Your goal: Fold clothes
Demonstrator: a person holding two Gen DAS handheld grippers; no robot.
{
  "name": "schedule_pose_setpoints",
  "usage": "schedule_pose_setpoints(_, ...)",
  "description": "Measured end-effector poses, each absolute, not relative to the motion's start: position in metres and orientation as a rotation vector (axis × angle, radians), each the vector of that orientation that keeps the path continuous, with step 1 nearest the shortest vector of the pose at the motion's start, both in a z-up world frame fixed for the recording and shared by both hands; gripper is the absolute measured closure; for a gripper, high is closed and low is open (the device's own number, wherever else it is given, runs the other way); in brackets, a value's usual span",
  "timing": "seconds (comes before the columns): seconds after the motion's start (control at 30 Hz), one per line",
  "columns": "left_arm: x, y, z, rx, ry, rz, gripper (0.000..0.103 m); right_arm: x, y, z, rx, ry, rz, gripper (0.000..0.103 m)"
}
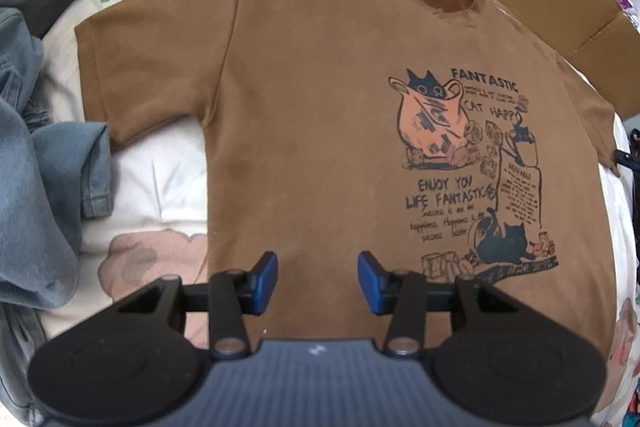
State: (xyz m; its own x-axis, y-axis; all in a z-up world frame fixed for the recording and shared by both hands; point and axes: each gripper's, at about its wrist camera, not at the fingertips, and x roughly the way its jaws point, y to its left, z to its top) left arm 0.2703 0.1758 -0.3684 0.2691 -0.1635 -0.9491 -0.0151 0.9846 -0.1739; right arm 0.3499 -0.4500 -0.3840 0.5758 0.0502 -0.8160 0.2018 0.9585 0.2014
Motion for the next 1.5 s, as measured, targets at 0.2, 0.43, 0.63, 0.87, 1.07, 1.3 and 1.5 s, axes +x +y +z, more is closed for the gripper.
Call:
schedule_pose_setpoints(0.2, 0.263, 0.182, -0.385, -0.174, 1.327, -0.085, 0.056, 0.361, -0.44, -0.396, 0.222, 0.991, -0.12, 0.07)
schedule_pose_setpoints(0.43, 0.258, 0.179, -0.392, -0.173, 1.352, -0.082, 0.056, 0.366, -0.437, -0.399, 0.186, 1.008, -0.118, 0.069)
schedule_pose_setpoints(0.63, 0.265, 0.174, -0.392, -0.182, 1.349, -0.082, 0.056, 0.371, -0.434, -0.401, 0.168, 1.024, -0.121, 0.081)
schedule_pose_setpoints(0.87, 0.273, 0.159, -0.393, -0.156, 1.349, -0.119, 0.056, 0.369, -0.441, -0.393, 0.196, 1.024, -0.09, 0.103)
schedule_pose_setpoints(1.07, 0.279, 0.153, -0.39, -0.144, 1.344, -0.136, 0.056, 0.36, -0.455, -0.387, 0.262, 0.992, -0.079, 0.103)
schedule_pose_setpoints(1.3, 0.301, 0.136, -0.379, -0.129, 1.306, -0.19, 0.056, 0.349, -0.464, -0.392, 0.299, 0.978, -0.07, 0.103)
schedule_pose_setpoints(1.5, 0.337, 0.098, -0.374, -0.08, 1.274, -0.298, 0.057, 0.351, -0.466, -0.395, 0.291, 0.976, -0.084, 0.103)
